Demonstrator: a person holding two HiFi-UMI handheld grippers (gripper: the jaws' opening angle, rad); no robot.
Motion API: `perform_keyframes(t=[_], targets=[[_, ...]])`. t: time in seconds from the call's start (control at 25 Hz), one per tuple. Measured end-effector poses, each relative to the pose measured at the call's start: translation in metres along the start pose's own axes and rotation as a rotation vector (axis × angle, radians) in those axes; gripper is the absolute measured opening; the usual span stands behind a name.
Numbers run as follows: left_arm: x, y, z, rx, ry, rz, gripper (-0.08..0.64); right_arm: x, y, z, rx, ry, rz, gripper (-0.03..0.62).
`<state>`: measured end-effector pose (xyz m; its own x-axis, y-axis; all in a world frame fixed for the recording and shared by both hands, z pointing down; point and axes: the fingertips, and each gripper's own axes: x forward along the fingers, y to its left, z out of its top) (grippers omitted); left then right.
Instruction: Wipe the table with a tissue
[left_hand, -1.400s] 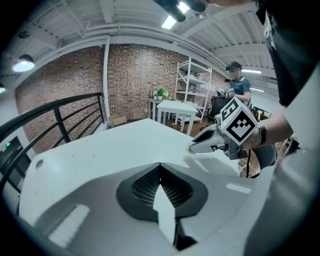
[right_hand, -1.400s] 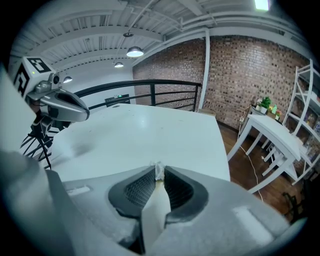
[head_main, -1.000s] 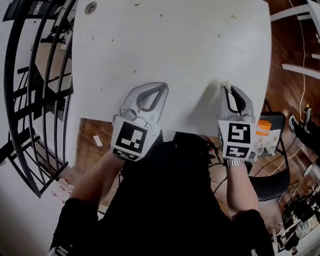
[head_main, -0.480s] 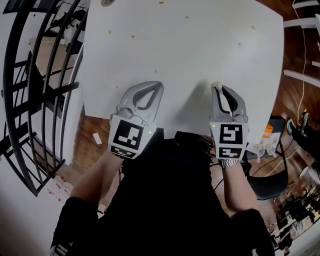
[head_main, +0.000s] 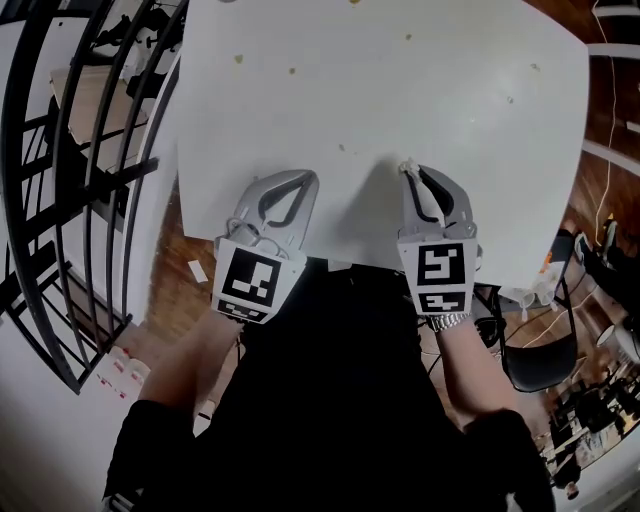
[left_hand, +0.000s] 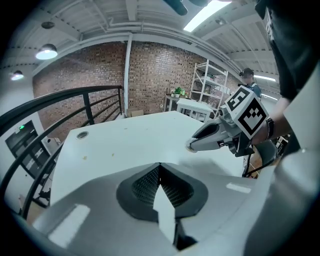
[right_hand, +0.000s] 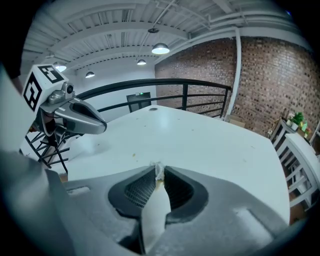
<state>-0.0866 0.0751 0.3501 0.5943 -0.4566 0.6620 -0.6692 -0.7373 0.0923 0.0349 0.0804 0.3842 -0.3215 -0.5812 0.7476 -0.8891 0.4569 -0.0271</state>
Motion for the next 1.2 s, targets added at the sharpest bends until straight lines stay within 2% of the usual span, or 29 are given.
perform_keyframes(t=[0.2, 0.68, 1.2], targets=[[-0.004, 0.026, -0.010, -0.018, 0.008, 0.023, 0.017, 0.025, 0.021, 0.007, -0.013, 0.016, 0.043, 0.044], [-0.027, 0.084, -0.029, -0.059, -0.003, 0.127, 0.017, 0.059, 0.051, 0.006, -0.033, 0.078, 0.070, 0.044], [-0.039, 0.095, -0.039, -0.078, -0.009, 0.146, 0.017, 0.071, 0.058, 0.007, -0.050, 0.095, 0.058, 0.044]])
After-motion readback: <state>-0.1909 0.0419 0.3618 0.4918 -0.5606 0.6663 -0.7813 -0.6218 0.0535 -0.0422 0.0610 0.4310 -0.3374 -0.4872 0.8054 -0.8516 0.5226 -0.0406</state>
